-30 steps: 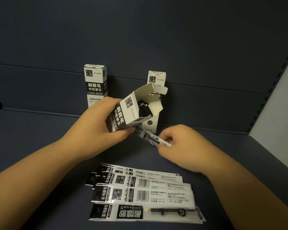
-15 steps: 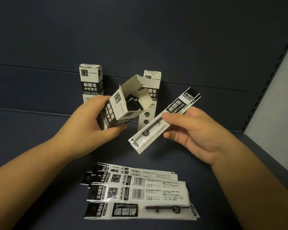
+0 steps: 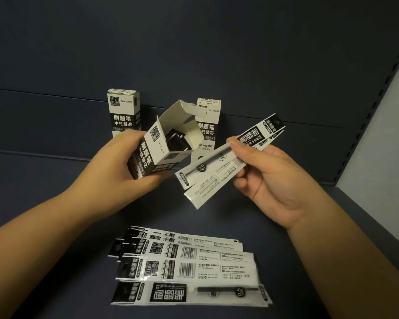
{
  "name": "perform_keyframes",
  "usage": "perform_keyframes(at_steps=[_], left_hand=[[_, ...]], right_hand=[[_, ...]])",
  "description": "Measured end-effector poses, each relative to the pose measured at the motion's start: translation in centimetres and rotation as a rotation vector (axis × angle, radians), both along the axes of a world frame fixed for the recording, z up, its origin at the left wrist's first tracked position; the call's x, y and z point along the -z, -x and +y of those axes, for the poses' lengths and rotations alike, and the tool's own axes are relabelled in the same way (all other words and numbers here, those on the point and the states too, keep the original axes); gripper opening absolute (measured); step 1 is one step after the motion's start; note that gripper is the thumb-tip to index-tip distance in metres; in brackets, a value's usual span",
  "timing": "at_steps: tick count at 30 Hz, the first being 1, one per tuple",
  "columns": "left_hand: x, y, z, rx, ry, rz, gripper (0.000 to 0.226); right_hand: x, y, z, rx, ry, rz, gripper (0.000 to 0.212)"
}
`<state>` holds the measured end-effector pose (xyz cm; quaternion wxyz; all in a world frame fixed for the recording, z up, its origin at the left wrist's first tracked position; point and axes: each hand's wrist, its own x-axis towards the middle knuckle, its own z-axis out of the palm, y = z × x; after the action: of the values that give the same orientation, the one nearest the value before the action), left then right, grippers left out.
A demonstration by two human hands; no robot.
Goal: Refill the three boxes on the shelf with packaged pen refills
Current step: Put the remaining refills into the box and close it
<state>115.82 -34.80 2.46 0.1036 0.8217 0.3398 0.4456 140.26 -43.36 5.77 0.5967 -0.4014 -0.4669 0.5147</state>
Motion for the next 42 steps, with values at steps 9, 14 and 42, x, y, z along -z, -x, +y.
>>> perform_keyframes(at_steps=[9,14,42], left_hand=[[0.3,0.1,0.3,-0.022,-0.01,0.026,0.058],[0.2,0.0,0.1,-0.01,-0.014,0.045,0.057],[0.5,-0.5,0.3,0.024,-0.049,0.055,0.048]], right_hand=[[-0.8,0.4,-0.7,0.087,-0.141,0.16,0.023],[-0.9,0.4,-0.7,0.172,-0.172,0.193,0.028],[-0.6,1.8,-1.1,0.331,-0.365,0.056,0.017]])
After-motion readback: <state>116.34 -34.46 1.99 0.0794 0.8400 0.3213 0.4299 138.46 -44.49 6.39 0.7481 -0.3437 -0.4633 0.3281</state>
